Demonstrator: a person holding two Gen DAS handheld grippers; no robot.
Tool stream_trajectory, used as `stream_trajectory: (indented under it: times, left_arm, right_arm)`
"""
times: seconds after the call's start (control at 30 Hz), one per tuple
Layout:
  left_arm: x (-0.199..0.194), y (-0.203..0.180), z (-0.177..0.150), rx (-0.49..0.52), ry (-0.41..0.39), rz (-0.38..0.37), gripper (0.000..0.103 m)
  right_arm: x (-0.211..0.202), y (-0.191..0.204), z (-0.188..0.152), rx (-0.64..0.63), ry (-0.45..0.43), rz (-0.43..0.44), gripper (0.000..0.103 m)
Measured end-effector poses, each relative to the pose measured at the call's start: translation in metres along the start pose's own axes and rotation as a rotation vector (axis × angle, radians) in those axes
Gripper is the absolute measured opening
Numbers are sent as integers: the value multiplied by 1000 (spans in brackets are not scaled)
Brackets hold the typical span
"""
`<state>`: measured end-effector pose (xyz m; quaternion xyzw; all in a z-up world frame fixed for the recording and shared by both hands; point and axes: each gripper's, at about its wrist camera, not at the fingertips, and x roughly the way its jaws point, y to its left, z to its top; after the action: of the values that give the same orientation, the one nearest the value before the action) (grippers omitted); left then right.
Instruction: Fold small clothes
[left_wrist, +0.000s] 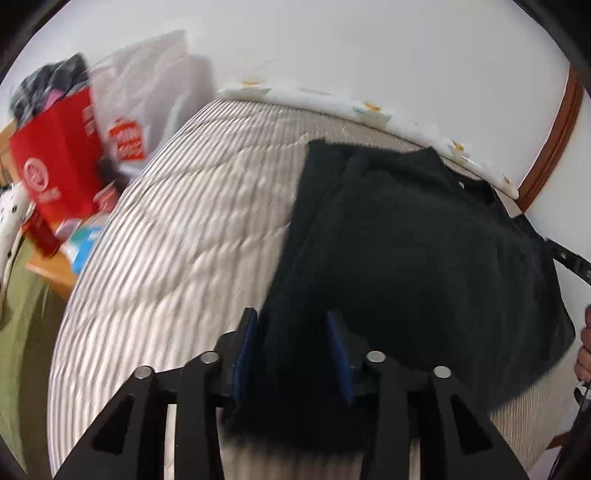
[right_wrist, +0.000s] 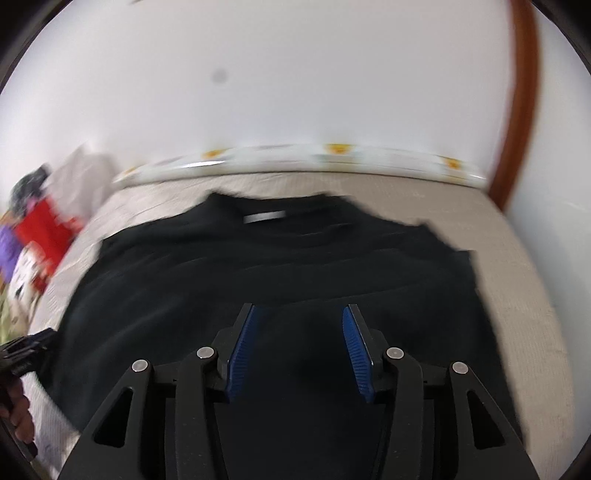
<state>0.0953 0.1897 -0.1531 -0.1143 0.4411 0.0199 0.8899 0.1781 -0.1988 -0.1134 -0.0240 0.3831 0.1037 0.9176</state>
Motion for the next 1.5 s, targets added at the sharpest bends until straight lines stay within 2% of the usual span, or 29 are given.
stream_trajectory:
  times: [0.2, 0.3, 0.37, 0.47, 0.63, 0.7, 0.83, 0.9, 0.93, 0.97, 1.03, 1.1, 1.27, 1.4, 1.5]
  left_arm:
    - [-40, 50, -36, -107, -17, -63, 47]
    - [-49, 64, -49, -114, -6, -17, 48]
    - [-52, 70, -54, -110, -4, -16, 53]
    - [-55, 78, -58, -109, -9, -28, 57]
    - [-55, 81, -59, -87, -15, -57, 61]
    - [-56, 83, -59, -79, -15, -68, 62]
    - [-58, 91, -61, -105, -17, -94, 62]
    - [-58, 95, -61, -114, -20, -104, 63]
    - [-57, 95, -60, -116, -21, -107, 63]
    - [-56, 95, -60, -114, -23, -109, 63]
    - [-54, 90, -58, -106, -24, -108, 63]
    - [-53, 85, -56, -100, -23, -109, 63]
    - [-46, 57, -50, -52, -16, -137, 63]
    - [-39, 35, -46, -38, -12, -163, 63]
    - [-39, 15, -41, -22, -23, -186, 63]
  right_arm:
    - [6, 121, -27, -171, 52, 85, 56]
    - [2, 177, -46, -288, 47, 118, 61]
    - [-5, 208, -61, -365, 30, 133, 64]
    - [-11, 239, -81, -448, 33, 176, 65]
    - [-18, 274, -110, -563, 26, 197, 65]
    - [-15, 284, -115, -589, 13, 179, 65]
    - [1, 294, -112, -570, 16, 167, 65]
    - [6, 300, -110, -588, -9, 149, 58]
    - [7, 304, -108, -597, -23, 141, 42]
    - [8, 305, -107, -605, -30, 139, 19]
    - [7, 304, -102, -592, -40, 140, 14]
    - [0, 293, -93, -542, -48, 179, 12]
    - [-35, 247, -64, -383, -148, 227, 11]
    - [-60, 199, -44, -298, -221, 209, 11]
    - [-69, 151, -31, -205, -234, 194, 11]
